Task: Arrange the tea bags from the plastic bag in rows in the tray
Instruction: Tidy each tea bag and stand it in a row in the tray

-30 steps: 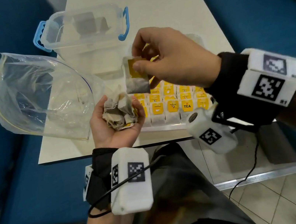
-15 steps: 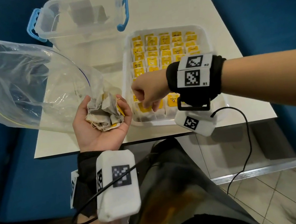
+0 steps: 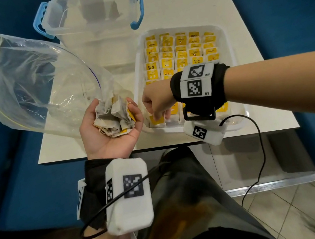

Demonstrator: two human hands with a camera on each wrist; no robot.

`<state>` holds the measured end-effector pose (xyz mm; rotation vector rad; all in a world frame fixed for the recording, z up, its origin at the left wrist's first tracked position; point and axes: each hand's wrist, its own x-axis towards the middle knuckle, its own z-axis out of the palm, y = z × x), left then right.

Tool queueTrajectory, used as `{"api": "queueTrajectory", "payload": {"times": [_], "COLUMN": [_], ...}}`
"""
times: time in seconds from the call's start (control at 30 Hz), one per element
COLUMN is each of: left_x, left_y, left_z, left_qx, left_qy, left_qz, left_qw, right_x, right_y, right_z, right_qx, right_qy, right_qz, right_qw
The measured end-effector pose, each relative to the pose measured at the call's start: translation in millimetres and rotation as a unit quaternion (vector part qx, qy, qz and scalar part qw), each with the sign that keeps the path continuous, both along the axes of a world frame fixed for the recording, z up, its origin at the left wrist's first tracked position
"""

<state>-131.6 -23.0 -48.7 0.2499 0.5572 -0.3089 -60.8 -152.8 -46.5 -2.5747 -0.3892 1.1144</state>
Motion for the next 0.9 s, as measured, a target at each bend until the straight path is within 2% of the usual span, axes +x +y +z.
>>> {"api": "queueTrajectory", "payload": {"times": [0.17, 0.5, 0.73, 0.9], "left_x": [0.0, -0.4, -1.1, 1.3], "left_y": [-0.5, -1.6, -3.7, -3.8], "left_z": [-0.5, 0.4, 2.3, 1.3], "left_qx": [-0.001, -0.004, -0.002, -0.017], "left_qy": [-0.002, -0.003, -0.009, -0.021], "left_qz": [-0.008, -0.008, -0.022, -0.043], "left_qw": [1.0, 1.0, 1.0, 0.999], "right_x": [-0.3, 2.7, 5.8, 1.7], "right_y": [1.6, -1.3, -10.2, -27.3], "right_z": [4.8, 2.0, 10.9, 42.1], "right_qx": [-0.055, -0.047, 0.025, 0.072], "right_qy": [-0.097, -0.062, -0.044, -0.121], "right_qz": [0.051, 0.005, -0.052, -0.066], "right_qw": [0.992, 0.997, 0.997, 0.988]}}
